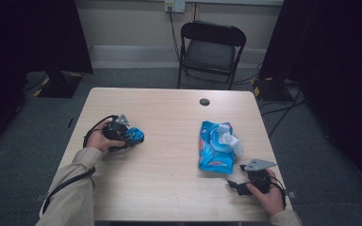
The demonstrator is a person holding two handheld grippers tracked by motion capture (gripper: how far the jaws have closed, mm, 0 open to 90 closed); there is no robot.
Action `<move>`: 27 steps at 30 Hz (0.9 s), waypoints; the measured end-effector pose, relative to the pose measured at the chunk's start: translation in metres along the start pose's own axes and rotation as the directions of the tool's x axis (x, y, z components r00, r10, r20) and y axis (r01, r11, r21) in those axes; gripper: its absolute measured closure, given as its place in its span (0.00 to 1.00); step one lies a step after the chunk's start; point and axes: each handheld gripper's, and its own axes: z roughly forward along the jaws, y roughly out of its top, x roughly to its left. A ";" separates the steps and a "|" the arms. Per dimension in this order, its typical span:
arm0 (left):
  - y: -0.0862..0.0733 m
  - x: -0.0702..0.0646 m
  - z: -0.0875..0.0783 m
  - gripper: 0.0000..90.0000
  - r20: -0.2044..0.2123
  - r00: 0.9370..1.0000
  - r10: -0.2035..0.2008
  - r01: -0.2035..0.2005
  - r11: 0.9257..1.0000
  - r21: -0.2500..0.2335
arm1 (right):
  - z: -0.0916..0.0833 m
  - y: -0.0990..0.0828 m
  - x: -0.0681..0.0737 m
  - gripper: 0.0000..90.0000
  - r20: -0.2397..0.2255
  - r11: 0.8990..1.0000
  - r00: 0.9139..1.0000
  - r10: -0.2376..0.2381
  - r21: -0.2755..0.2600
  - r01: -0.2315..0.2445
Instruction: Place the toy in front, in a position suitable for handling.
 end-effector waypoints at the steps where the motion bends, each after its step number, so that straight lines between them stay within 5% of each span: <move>1: 0.000 -0.001 0.000 0.26 0.003 1.000 -0.012 0.012 1.000 0.001 | 0.000 0.000 0.000 0.16 0.000 1.000 1.000 0.000 0.000 0.000; 13: -0.003 0.004 0.002 0.25 0.025 1.000 -0.005 0.005 1.000 -0.004 | 0.000 0.000 0.000 0.16 0.000 1.000 1.000 0.000 0.000 0.000; 19: -0.011 0.010 0.004 0.17 0.048 0.997 -0.064 0.065 0.998 -0.012 | 0.000 0.000 0.000 0.16 0.000 1.000 1.000 0.000 0.000 0.000; 27: -0.015 0.011 0.004 0.16 0.063 0.996 -0.064 0.067 0.997 -0.039 | 0.000 0.000 0.000 0.16 -0.001 1.000 1.000 -0.002 -0.001 0.002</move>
